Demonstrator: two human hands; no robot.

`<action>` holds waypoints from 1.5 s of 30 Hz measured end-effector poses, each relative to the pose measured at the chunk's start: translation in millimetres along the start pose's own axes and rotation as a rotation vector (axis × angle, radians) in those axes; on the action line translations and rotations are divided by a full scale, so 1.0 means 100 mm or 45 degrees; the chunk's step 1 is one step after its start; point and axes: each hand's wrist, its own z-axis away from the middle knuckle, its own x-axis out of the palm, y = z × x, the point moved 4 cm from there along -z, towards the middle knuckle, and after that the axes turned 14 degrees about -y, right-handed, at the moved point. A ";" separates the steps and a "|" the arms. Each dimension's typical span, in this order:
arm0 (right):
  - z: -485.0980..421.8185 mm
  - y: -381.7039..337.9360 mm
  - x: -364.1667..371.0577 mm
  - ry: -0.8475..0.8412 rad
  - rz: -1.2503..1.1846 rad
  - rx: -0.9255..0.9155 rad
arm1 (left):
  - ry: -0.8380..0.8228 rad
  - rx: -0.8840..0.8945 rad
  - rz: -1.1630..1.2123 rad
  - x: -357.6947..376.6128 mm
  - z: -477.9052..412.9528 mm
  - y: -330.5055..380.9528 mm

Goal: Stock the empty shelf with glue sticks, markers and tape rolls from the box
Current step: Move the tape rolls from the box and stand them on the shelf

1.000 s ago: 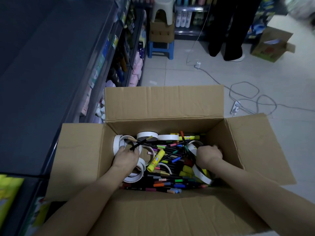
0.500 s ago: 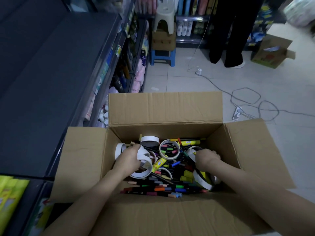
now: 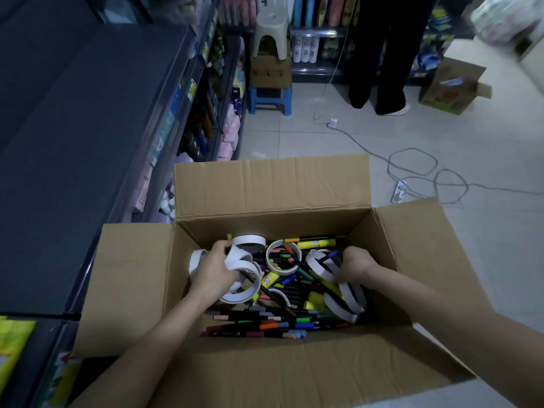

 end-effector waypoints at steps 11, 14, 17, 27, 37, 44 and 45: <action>0.08 -0.17 0.04 0.096 0.087 -0.297 | 0.068 -0.021 0.246 -0.08 0.00 0.04; 0.05 -0.24 -0.01 0.204 0.171 -0.360 | 0.040 -0.086 0.342 -0.07 -0.02 -0.02; -0.04 -0.27 0.07 0.167 0.276 -0.343 | -0.004 -0.117 0.432 -0.05 -0.03 -0.08; -0.10 -0.30 0.31 -0.107 0.431 -0.374 | -0.121 -0.086 0.647 -0.06 0.11 -0.11; -0.13 -0.16 0.31 -0.018 0.424 -0.338 | -0.314 0.016 1.047 0.01 0.21 -0.03; 0.02 -0.03 0.39 -0.199 0.671 -0.092 | -0.304 -0.016 0.940 0.03 0.17 -0.05; 0.03 -0.03 0.45 -0.223 0.680 -0.087 | -0.306 -0.025 0.894 0.03 0.17 -0.05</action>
